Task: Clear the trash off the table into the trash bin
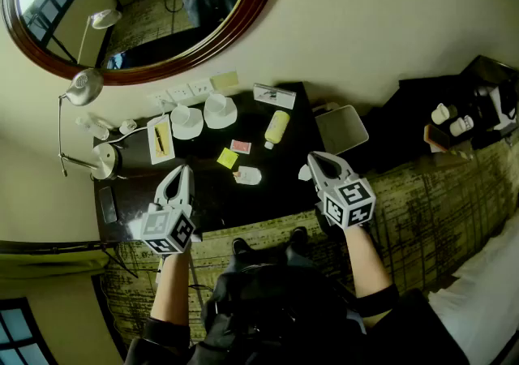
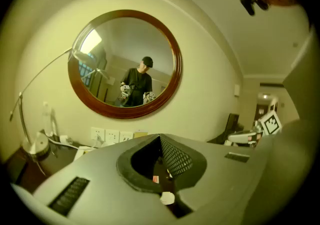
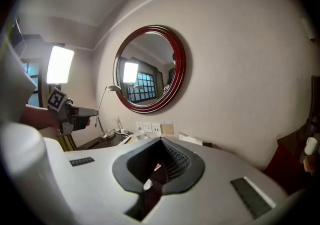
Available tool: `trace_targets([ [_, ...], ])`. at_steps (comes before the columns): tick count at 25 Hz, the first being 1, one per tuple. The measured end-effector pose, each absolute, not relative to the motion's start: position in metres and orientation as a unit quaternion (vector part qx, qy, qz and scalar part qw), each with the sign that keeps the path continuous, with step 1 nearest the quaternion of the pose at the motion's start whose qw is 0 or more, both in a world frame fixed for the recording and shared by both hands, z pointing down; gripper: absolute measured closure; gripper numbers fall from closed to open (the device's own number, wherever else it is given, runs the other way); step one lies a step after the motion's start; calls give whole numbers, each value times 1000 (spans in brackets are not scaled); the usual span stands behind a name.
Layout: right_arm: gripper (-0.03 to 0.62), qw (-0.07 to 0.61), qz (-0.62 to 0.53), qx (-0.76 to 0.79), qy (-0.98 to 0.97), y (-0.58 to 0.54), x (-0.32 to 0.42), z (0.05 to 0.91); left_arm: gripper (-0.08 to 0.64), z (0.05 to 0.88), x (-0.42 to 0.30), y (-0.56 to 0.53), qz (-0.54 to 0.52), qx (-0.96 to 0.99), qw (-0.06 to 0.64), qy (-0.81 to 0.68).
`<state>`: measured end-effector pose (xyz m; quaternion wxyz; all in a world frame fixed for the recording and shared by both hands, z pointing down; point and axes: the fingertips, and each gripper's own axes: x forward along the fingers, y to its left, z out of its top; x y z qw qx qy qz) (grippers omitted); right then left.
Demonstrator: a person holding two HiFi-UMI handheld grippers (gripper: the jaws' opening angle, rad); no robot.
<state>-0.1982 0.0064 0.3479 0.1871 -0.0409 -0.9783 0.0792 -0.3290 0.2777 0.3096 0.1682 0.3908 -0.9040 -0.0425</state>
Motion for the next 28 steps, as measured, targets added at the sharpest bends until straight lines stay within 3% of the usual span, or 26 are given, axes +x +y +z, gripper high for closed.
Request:
trace_targets([
  [3, 592, 211, 75, -41, -974, 10, -198, 371, 560, 332, -318, 264, 25, 399, 168, -901],
  [16, 550, 285, 52, -16, -957, 2, -180, 431, 560, 377, -297, 241, 16, 431, 206, -878],
  [28, 283, 446, -109, -120, -880, -3, -162, 556, 560, 409, -262, 166, 67, 514, 224, -825],
])
